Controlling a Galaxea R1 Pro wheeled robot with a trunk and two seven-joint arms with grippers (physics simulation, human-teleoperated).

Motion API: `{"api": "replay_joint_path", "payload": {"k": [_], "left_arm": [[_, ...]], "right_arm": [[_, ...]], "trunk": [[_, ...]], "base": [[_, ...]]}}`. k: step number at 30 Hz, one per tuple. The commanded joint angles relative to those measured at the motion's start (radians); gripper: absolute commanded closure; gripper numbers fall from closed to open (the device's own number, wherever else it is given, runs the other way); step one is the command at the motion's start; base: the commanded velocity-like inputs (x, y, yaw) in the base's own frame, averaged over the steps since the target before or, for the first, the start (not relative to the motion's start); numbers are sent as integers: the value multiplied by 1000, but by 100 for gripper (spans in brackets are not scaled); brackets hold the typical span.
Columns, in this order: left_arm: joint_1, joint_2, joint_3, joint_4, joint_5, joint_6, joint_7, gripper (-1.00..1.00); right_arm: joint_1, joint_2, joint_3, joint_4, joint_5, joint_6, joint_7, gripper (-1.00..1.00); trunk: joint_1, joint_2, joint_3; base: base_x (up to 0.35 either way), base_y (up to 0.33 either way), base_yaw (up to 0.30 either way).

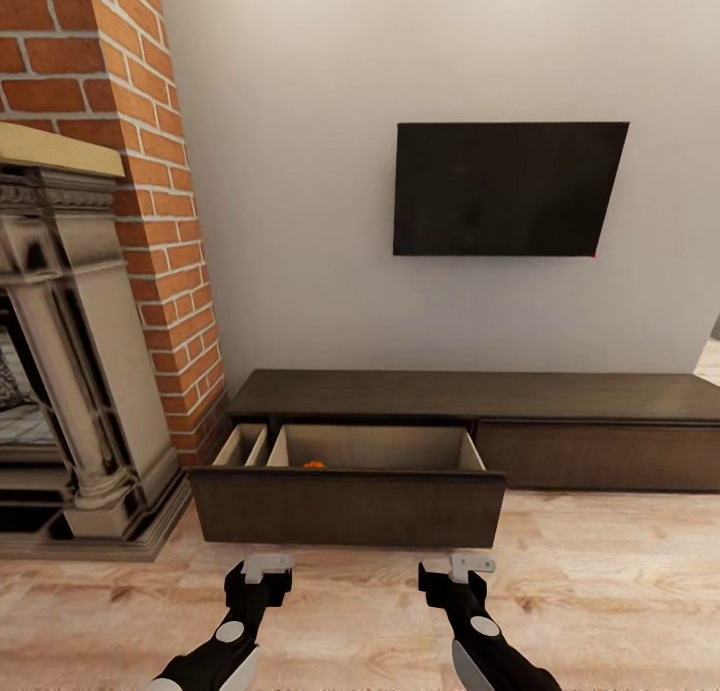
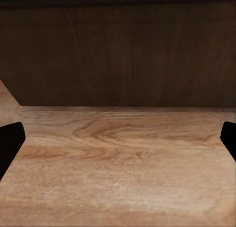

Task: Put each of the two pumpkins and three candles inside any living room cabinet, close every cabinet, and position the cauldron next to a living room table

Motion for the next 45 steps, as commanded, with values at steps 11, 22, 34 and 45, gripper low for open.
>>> {"api": "replay_joint_path", "payload": {"k": [11, 22, 34, 45], "left_arm": [[-1, -1, -9, -3, 5, -4, 7, -100], [-1, -4, -9, -4, 4, -3, 7, -100], [-1, -3, -17, -1, 3, -2, 7, -100], [-1, -4, -18, -1, 4, -2, 9, -100]], "right_arm": [[-2, 0, 8, 1, -10, -6, -7, -100], [-1, 0, 8, 2, -10, -6, -7, -100], [-1, 0, 8, 3, -10, -5, -7, -100], [-1, 0, 8, 4, -10, -5, -7, -100]], "trunk": [[31, -57, -26], [31, -57, -26], [31, -57, -26], [31, -57, -26]], "base": [[0, 0, 0], [27, 0, 0], [267, 0, 0], [51, 0, 0]]}}
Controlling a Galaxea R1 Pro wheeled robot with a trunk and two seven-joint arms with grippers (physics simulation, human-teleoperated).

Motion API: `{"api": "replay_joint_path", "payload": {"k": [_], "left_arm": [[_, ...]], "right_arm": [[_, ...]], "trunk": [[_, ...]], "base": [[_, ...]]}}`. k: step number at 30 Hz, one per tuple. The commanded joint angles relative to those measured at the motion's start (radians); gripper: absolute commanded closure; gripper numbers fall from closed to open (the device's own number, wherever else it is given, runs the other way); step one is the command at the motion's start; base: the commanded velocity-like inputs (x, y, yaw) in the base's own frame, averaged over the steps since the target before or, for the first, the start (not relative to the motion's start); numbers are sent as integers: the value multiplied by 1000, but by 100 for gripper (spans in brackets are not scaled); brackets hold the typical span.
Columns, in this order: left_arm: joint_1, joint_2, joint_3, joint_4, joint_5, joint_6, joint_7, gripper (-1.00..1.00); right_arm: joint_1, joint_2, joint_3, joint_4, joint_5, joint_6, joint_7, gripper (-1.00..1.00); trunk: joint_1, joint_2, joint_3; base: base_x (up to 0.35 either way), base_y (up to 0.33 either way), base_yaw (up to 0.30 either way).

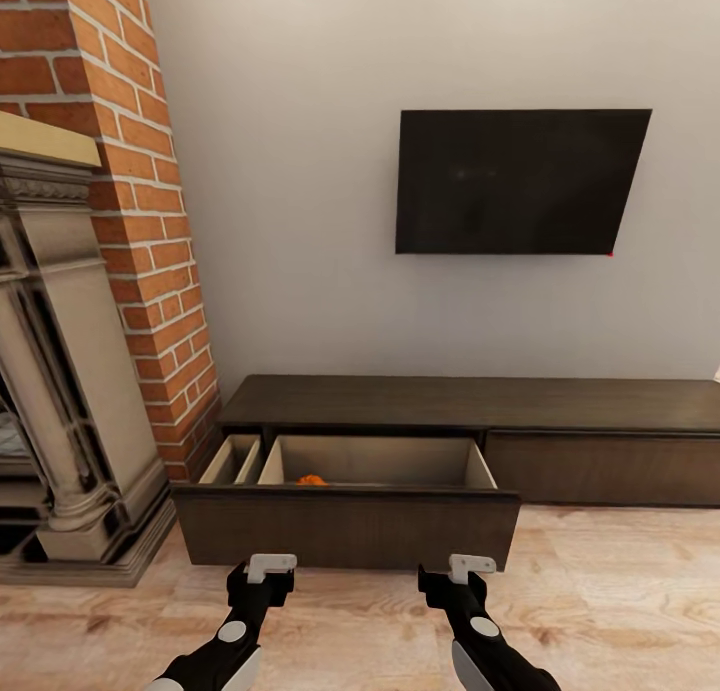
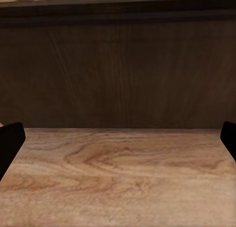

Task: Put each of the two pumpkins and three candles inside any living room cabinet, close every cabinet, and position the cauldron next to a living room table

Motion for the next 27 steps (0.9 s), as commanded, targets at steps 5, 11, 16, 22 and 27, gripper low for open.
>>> {"api": "replay_joint_path", "payload": {"k": [5, 11, 16, 22, 27], "left_arm": [[-1, 0, -9, 0, 5, -4, 9, -100], [-1, 0, -9, -1, 5, -4, 10, -100], [-1, 0, -9, 0, 5, -4, 9, -100], [-1, 0, -9, 1, 5, -4, 9, -100], [-1, 1, -9, 1, 5, -4, 9, -100]], "right_arm": [[-1, -1, 8, 1, -11, -6, -7, -100], [-1, -1, 9, -2, -11, -7, -7, -100], [-1, 0, 10, -7, -11, -7, -7, -100], [-1, 0, 9, -9, -11, -7, -7, -100], [-1, -1, 9, -10, -12, -8, -7, -100]], "trunk": [[15, -28, -14], [38, -70, -32], [57, -105, -48], [80, -147, -67], [99, -182, -82]], "base": [[3, 0, 0], [0, 0, 0], [0, 0, 0], [0, 0, 0], [0, 0, 0]]}}
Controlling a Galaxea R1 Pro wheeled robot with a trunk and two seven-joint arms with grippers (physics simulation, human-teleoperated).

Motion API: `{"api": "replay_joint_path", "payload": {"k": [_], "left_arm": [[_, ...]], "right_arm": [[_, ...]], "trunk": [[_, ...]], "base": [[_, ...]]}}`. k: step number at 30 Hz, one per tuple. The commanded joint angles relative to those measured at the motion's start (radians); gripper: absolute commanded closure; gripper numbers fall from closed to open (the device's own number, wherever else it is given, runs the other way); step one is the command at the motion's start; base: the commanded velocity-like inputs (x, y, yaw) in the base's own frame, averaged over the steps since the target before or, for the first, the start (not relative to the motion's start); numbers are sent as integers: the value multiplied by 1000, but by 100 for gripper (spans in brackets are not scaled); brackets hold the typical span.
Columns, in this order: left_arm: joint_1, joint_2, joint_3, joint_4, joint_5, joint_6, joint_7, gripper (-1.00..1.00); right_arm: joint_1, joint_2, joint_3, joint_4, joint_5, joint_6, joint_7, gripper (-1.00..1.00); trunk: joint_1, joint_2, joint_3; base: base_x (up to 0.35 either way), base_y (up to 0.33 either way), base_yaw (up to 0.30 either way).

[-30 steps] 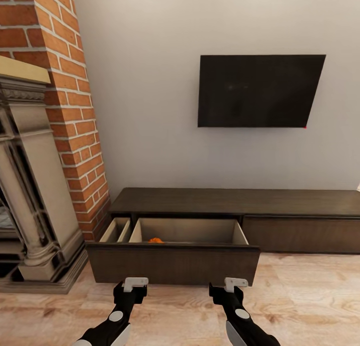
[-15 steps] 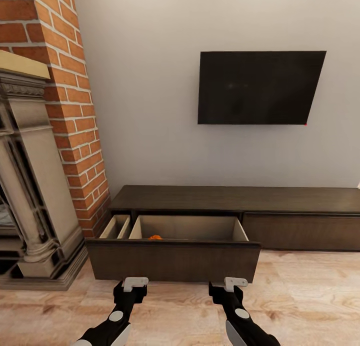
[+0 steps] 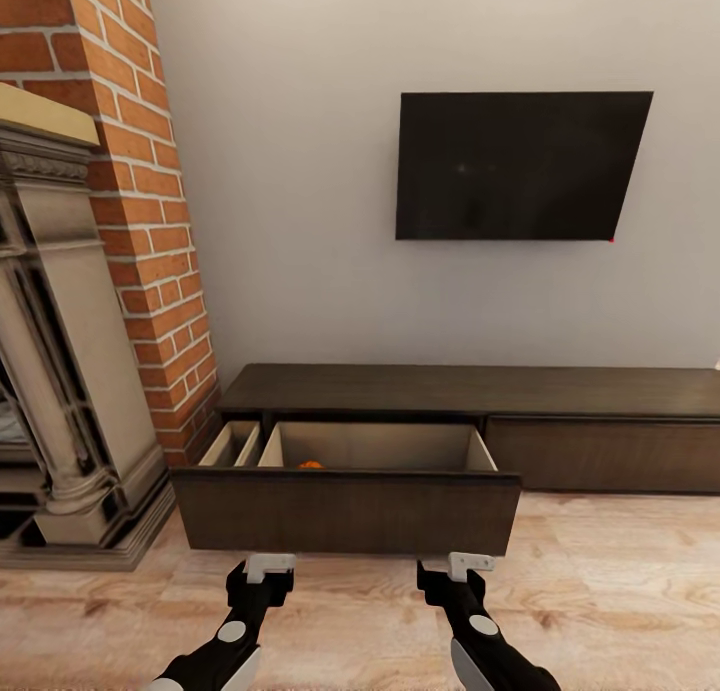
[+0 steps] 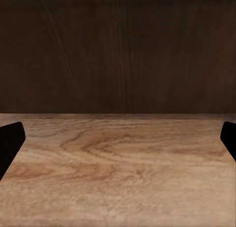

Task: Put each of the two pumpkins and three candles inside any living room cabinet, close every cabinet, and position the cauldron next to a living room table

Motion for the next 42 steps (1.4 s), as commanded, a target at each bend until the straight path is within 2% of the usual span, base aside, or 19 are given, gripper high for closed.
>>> {"api": "replay_joint_path", "payload": {"k": [1, 10, 15, 28, 42], "left_arm": [[-1, 0, -9, 1, 5, -3, 7, -100], [-1, 0, -9, -1, 5, -3, 7, -100], [-1, 0, -9, -1, 5, -3, 7, -100], [-1, -1, -10, -1, 5, -4, 6, -100], [-1, -1, -25, -1, 5, -2, 7, -100]], "right_arm": [[-1, -1, 8, 0, -11, -7, -7, -100], [-2, -2, 7, 0, -11, -6, -7, -100], [-1, -2, 6, 1, -10, -6, -7, -100], [-1, -2, 6, 2, -10, -5, -7, -100], [-1, -2, 6, 2, -10, -5, -7, -100]], "trunk": [[4, -8, -4], [38, -70, -33], [40, -71, -52], [40, -71, -52], [40, -71, -52]], "base": [[0, 0, 0], [0, 0, 0], [0, 0, 0], [12, 0, 0], [274, 0, 0]]}}
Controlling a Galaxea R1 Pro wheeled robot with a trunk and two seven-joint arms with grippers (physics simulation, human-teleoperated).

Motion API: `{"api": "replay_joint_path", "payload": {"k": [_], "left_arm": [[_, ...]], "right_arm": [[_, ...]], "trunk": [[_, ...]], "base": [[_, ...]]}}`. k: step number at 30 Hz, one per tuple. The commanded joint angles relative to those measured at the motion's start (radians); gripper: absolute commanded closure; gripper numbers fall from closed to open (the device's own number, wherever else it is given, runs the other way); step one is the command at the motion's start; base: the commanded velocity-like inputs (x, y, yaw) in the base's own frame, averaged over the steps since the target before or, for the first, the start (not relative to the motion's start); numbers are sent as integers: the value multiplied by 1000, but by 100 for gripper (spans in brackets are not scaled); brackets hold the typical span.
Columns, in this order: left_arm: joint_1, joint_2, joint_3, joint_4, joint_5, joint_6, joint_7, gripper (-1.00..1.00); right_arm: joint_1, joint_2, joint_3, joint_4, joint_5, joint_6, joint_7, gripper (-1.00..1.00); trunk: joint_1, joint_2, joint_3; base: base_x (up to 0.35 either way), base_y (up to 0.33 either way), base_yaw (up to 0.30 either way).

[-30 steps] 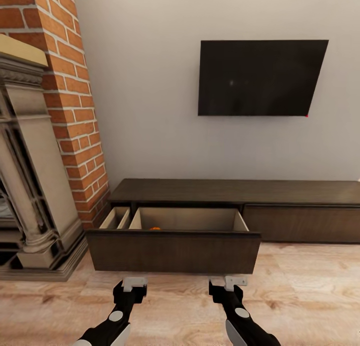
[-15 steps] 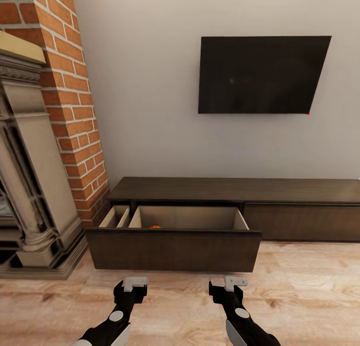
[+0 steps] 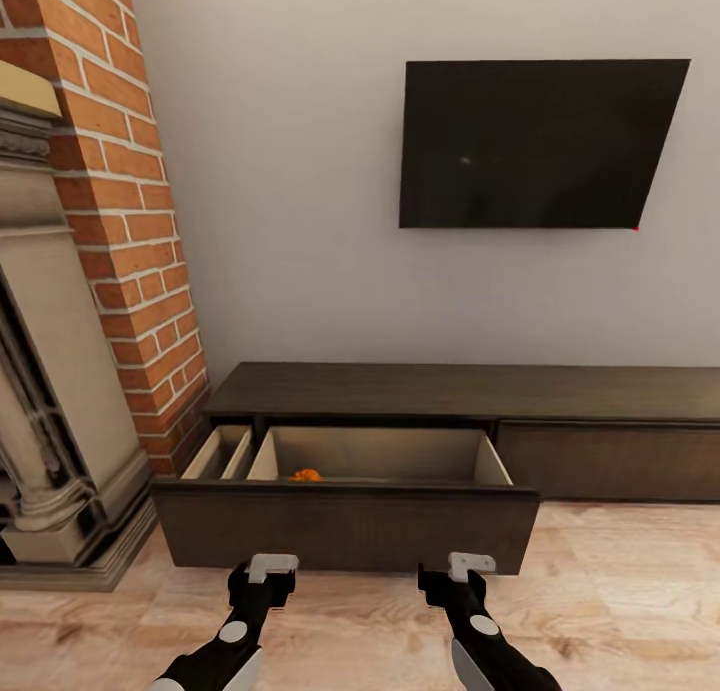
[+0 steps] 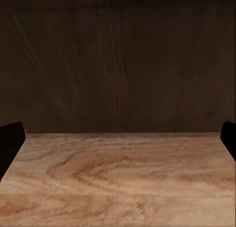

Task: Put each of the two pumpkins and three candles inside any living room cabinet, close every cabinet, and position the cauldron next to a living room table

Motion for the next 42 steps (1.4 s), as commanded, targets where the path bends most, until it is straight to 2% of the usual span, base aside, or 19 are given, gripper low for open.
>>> {"api": "replay_joint_path", "payload": {"k": [1, 9, 32, 42], "left_arm": [[-1, 0, -9, 1, 5, -3, 7, -100], [-1, 0, -9, 0, 5, -4, 7, -100], [-1, -1, -9, -1, 7, -5, 9, -100], [-1, 0, -9, -1, 7, -5, 10, -100]], "right_arm": [[-1, -1, 8, 1, -11, -6, -7, -100], [-1, -1, 8, 0, -10, -6, -7, -100], [-1, -1, 8, 0, -10, -6, -7, -100], [-1, -1, 8, 1, -10, -6, -7, -100]], "trunk": [[0, 0, -1], [0, 0, -1], [0, 0, -1], [5, -3, -40]], "base": [[316, 0, 0], [252, 0, 0], [60, 0, 0], [2, 0, 0]]}}
